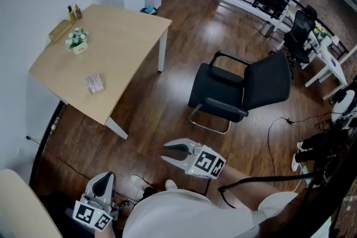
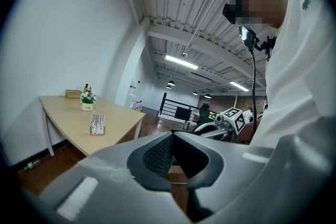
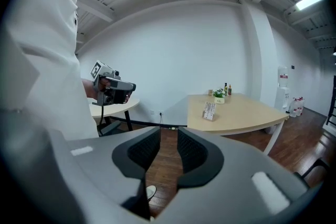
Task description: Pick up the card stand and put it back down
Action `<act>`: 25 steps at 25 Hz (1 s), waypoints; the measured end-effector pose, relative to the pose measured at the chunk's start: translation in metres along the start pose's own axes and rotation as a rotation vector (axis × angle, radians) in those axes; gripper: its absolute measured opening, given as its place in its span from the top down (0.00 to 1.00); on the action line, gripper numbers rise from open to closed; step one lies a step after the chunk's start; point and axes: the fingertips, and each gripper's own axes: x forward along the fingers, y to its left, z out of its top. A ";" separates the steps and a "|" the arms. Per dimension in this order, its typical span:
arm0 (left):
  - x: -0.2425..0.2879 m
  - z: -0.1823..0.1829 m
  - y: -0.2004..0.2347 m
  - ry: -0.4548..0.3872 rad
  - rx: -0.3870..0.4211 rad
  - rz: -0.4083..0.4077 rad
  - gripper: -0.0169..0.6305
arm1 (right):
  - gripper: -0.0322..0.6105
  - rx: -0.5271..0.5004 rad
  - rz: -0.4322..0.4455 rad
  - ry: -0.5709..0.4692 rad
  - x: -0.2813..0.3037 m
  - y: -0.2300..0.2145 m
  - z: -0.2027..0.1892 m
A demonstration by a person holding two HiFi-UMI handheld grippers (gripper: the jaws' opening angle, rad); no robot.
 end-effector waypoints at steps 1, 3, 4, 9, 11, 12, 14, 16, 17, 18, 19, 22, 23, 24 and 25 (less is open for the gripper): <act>0.001 -0.001 -0.004 0.004 0.000 0.000 0.97 | 0.79 0.000 0.002 -0.007 -0.003 0.000 0.000; 0.004 -0.005 -0.011 0.012 0.002 -0.003 0.97 | 0.79 -0.002 0.001 -0.010 -0.009 0.001 -0.004; 0.005 -0.006 -0.015 0.013 0.004 -0.005 0.97 | 0.79 -0.004 -0.002 -0.010 -0.012 0.001 -0.006; 0.011 -0.009 -0.031 0.010 0.014 -0.013 0.97 | 0.79 -0.009 -0.005 -0.024 -0.024 0.003 -0.012; 0.012 -0.010 -0.037 0.013 0.018 -0.015 0.97 | 0.79 -0.009 -0.003 -0.028 -0.029 0.005 -0.014; 0.012 -0.010 -0.039 0.012 0.018 -0.015 0.97 | 0.79 -0.010 -0.001 -0.029 -0.031 0.007 -0.015; 0.011 -0.012 -0.043 0.010 0.018 -0.015 0.97 | 0.79 -0.013 0.001 -0.028 -0.034 0.010 -0.017; 0.010 -0.015 -0.045 0.009 0.016 -0.015 0.97 | 0.79 -0.016 0.002 -0.024 -0.036 0.013 -0.020; 0.009 -0.016 -0.046 0.009 0.015 -0.017 0.97 | 0.79 -0.016 0.002 -0.023 -0.037 0.014 -0.021; 0.009 -0.017 -0.048 0.009 0.013 -0.019 0.97 | 0.79 -0.016 0.003 -0.022 -0.038 0.016 -0.022; 0.008 -0.019 -0.050 0.009 0.012 -0.021 0.97 | 0.79 -0.016 0.003 -0.022 -0.039 0.018 -0.023; 0.008 -0.022 -0.058 0.010 0.010 -0.024 0.97 | 0.79 -0.016 0.002 -0.021 -0.045 0.022 -0.026; 0.008 -0.023 -0.060 0.010 0.009 -0.025 0.97 | 0.79 -0.014 0.003 -0.020 -0.047 0.024 -0.027; 0.007 -0.024 -0.061 0.010 0.008 -0.024 0.97 | 0.79 -0.012 0.003 -0.019 -0.048 0.025 -0.028; 0.007 -0.025 -0.061 0.010 0.007 -0.024 0.97 | 0.79 -0.010 0.005 -0.018 -0.048 0.026 -0.029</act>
